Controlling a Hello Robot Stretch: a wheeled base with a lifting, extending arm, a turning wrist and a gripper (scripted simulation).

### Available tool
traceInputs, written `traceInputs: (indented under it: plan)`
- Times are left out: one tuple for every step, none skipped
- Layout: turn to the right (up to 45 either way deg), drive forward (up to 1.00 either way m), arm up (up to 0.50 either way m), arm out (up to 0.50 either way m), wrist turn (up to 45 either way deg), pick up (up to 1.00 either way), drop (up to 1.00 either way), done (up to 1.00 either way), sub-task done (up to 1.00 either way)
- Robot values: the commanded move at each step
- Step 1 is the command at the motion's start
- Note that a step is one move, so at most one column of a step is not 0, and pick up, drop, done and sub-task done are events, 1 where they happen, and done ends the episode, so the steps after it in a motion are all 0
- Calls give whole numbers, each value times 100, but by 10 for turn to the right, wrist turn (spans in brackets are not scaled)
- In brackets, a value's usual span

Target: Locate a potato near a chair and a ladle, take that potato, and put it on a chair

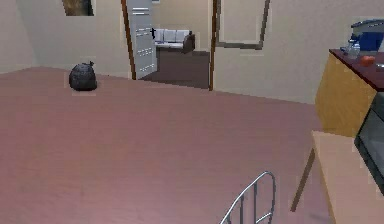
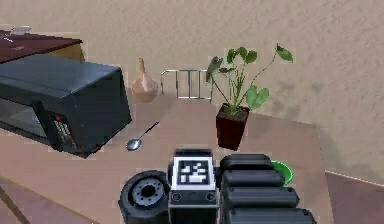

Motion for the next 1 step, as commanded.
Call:
traceInputs:
  plan:
    - [0, 0, 0, 28, 0, 0, 0, 0, 0]
